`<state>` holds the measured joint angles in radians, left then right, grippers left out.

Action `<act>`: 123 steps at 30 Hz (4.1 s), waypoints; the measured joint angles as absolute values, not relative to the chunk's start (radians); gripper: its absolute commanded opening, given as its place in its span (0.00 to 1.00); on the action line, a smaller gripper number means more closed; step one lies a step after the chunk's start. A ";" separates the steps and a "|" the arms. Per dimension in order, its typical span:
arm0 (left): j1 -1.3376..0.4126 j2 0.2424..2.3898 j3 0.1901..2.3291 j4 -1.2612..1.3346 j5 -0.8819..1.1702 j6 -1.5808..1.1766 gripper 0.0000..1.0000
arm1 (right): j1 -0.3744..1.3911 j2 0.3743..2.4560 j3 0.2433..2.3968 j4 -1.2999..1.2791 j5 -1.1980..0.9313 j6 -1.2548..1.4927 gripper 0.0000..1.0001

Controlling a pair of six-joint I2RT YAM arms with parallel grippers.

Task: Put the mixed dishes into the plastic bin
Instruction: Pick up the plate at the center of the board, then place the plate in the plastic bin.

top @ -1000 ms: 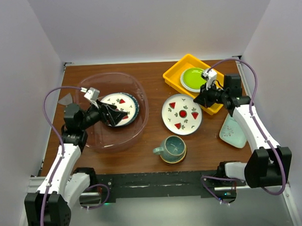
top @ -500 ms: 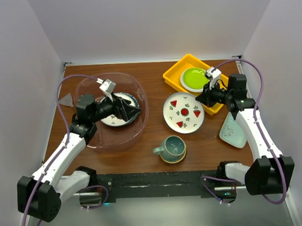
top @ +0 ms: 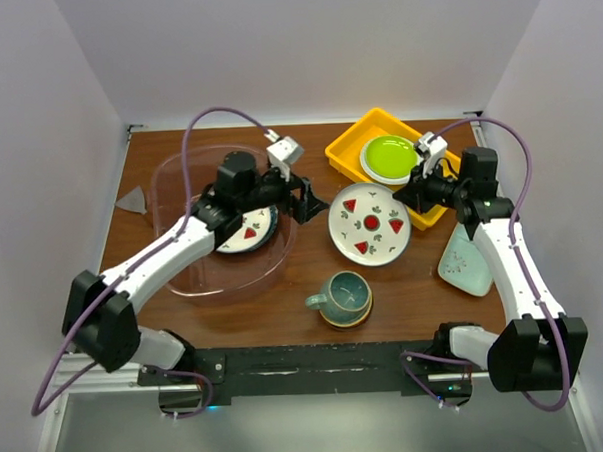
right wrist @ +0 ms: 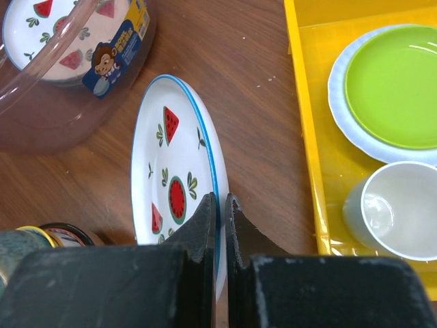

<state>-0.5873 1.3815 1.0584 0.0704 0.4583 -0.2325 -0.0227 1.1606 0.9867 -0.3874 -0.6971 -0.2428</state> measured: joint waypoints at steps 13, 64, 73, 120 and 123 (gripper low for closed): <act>-0.649 1.824 1.427 -0.144 0.505 0.144 1.00 | -0.025 1.172 0.986 -0.387 -0.744 -0.235 0.00; -0.331 1.284 1.123 0.143 0.668 -0.459 0.00 | -0.186 1.040 0.962 -0.360 -0.911 -0.259 0.92; -0.210 1.020 0.952 0.182 0.588 -0.569 0.00 | -0.191 1.041 0.957 -0.377 -0.908 -0.280 0.93; -0.026 0.736 0.755 -0.148 0.231 -0.660 0.00 | -0.197 1.086 0.944 -0.399 -0.908 -0.316 0.94; -0.026 0.736 0.752 -0.160 0.228 -0.663 0.00 | -0.197 1.093 0.944 -0.400 -0.908 -0.316 0.94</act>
